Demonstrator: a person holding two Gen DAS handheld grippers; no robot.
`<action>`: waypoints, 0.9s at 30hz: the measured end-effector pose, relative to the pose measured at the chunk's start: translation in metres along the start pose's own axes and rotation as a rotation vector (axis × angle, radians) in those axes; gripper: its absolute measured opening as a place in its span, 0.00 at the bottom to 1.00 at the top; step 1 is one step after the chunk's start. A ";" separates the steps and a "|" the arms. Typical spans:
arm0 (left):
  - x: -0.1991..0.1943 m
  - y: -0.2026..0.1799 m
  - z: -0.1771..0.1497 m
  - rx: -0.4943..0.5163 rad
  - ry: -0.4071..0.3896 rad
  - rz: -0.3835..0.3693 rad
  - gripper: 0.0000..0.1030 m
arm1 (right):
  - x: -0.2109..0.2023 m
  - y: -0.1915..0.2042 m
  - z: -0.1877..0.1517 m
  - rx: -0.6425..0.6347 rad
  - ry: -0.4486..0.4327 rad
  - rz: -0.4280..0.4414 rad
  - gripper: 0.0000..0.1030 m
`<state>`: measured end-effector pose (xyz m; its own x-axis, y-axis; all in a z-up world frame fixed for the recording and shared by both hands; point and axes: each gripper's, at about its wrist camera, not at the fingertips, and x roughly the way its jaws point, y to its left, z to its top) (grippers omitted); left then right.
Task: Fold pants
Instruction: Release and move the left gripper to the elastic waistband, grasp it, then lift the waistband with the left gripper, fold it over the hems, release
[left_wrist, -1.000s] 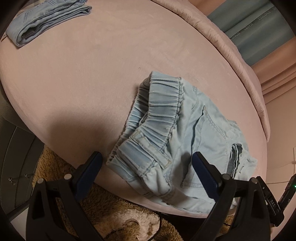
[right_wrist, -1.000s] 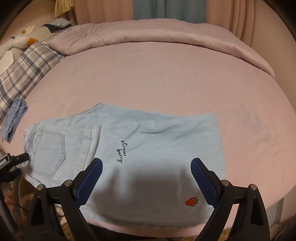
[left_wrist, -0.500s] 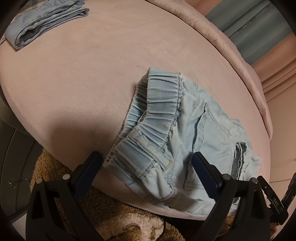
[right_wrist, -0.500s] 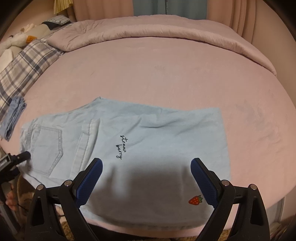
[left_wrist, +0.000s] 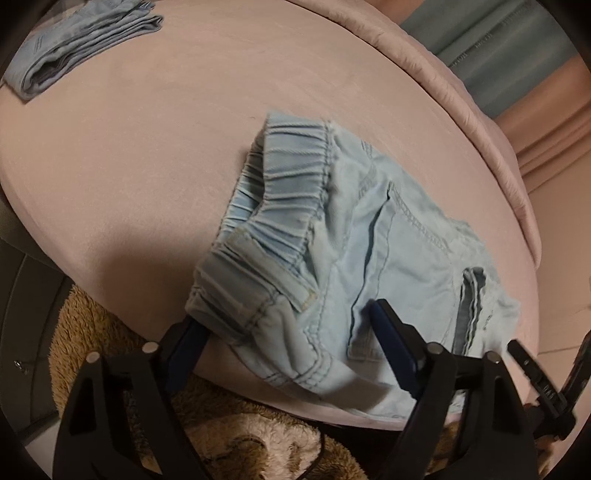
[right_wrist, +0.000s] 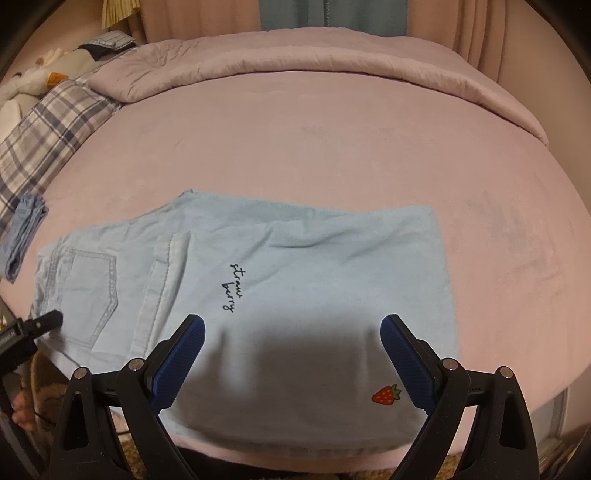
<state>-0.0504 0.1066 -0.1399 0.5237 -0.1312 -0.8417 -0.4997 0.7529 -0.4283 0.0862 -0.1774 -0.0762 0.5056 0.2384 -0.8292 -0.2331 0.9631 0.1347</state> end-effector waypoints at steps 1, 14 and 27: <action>-0.001 0.002 0.002 -0.015 0.000 -0.009 0.75 | 0.000 0.000 0.000 -0.002 -0.001 -0.001 0.93; -0.006 0.010 0.008 -0.063 -0.013 -0.058 0.59 | -0.002 -0.007 -0.003 0.017 0.001 0.006 0.93; -0.012 0.010 0.009 -0.078 -0.004 -0.102 0.34 | -0.003 -0.010 -0.005 0.027 -0.001 0.002 0.93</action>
<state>-0.0556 0.1216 -0.1313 0.5769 -0.2018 -0.7915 -0.4957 0.6837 -0.5356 0.0829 -0.1879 -0.0773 0.5057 0.2407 -0.8285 -0.2120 0.9655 0.1511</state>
